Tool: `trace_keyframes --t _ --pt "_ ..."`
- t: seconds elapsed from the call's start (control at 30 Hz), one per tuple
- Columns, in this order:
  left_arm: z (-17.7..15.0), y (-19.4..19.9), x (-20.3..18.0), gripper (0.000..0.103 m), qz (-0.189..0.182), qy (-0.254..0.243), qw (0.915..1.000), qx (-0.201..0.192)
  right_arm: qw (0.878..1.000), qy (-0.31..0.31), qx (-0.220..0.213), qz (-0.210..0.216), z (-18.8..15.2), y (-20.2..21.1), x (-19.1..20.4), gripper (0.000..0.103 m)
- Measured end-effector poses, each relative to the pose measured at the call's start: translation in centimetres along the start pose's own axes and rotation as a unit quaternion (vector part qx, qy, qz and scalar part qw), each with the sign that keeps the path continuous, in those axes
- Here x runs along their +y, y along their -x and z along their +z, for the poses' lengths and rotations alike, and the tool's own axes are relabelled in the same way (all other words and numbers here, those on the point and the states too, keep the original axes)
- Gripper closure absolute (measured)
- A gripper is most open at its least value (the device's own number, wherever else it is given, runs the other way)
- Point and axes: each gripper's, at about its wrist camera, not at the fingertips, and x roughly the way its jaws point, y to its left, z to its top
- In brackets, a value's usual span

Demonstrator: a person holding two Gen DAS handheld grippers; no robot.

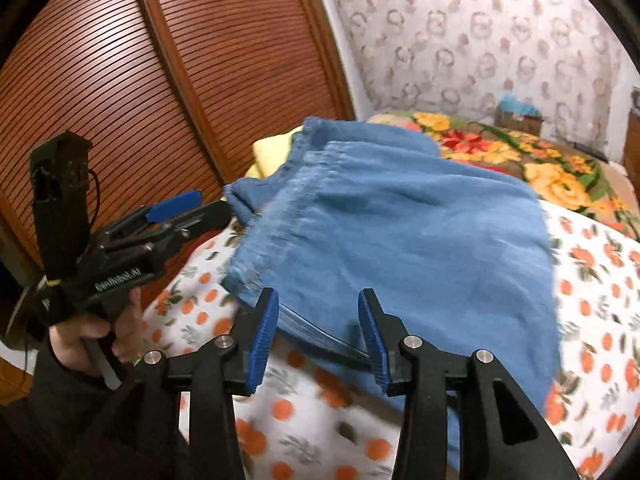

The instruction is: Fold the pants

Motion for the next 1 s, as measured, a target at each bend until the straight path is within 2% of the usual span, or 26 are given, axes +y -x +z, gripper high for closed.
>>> trace_keyframes --t 0.1,0.17,0.2,0.27,0.37,0.47,0.5,0.6,0.73,0.87,0.9,1.0 --pt "-0.6 -0.8 -1.4 0.027 -0.005 -0.018 0.9997 0.016 0.999 -0.011 -0.003 -0.040 -1.1 1.0 -1.8 0.060" --pt "-1.3 -1.5 -2.1 0.028 -0.011 -0.027 0.9991 0.030 0.996 -0.004 -0.004 -0.086 -1.8 1.2 -2.9 0.060" --pt "-1.5 -1.5 -2.4 0.035 -0.013 -0.028 0.9989 0.034 0.994 -0.001 0.000 -0.111 -2.3 1.1 -3.6 0.060" --pt "-2.3 -2.0 -2.8 0.048 -0.016 -0.034 0.9981 0.048 0.991 -0.006 0.015 -0.131 -3.1 0.7 -4.8 0.060" --pt "-3.2 -2.5 -3.1 0.066 -0.005 -0.044 0.9970 0.063 0.989 -0.012 0.038 -0.139 -4.1 -0.1 -5.7 0.060" --pt "-3.9 -2.8 -2.7 0.085 0.024 -0.051 0.9961 0.068 0.991 -0.015 0.052 -0.126 -4.8 0.2 -5.7 0.060" --pt "-4.1 -2.9 -2.5 0.086 0.023 -0.048 0.9961 0.071 0.991 -0.017 0.056 -0.124 -4.9 0.2 -5.6 0.060" --pt "-4.2 -2.7 -2.0 0.086 0.024 -0.041 0.9963 0.072 0.991 -0.018 0.069 -0.116 -5.2 -0.3 -5.4 0.059" --pt "-2.8 -1.8 -1.3 0.082 0.025 -0.028 0.9976 0.058 0.992 -0.023 0.061 -0.111 -5.2 0.3 -5.7 0.059" --pt "-0.9 -1.9 -1.0 0.052 0.013 -0.018 0.9987 0.046 0.993 -0.021 0.037 -0.107 -4.9 1.4 -6.4 0.059" --pt "-0.4 -2.1 -1.1 0.049 0.011 -0.019 0.9989 0.042 0.994 -0.019 0.030 -0.105 -4.7 1.6 -6.5 0.059" --pt "1.4 -3.4 -1.8 0.049 0.010 -0.035 0.9985 0.042 0.995 -0.021 0.015 -0.101 -4.3 2.0 -7.0 0.059"
